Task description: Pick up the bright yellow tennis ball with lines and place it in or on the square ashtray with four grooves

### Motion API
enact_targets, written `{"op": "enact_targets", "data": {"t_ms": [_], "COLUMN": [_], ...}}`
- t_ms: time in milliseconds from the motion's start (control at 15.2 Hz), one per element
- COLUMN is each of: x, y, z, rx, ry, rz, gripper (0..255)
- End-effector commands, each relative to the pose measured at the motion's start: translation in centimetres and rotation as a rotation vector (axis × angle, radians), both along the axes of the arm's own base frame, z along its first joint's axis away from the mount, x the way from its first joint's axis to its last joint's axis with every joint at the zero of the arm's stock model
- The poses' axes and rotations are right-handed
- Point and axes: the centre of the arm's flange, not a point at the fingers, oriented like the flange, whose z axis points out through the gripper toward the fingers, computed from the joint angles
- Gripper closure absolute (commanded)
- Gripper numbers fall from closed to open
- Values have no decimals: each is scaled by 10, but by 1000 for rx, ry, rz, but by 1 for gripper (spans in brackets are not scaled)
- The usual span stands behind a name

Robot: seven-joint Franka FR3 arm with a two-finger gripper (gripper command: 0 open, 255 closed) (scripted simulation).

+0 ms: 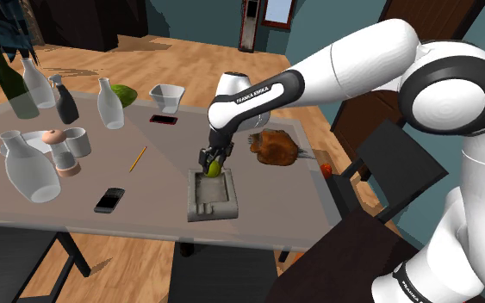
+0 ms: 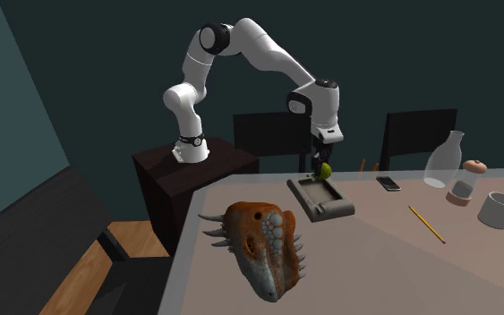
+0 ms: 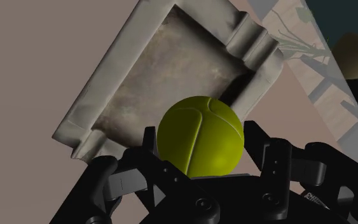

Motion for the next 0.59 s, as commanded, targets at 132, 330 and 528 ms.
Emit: {"op": "enact_targets", "data": {"t_ms": [132, 330, 528], "x": [1, 1, 1], "y": [0, 0, 0], "z": [-21, -37, -55], "rx": [0, 0, 0], "ry": [0, 0, 0], "rz": [0, 0, 0], "gripper": [255, 255, 255]}}
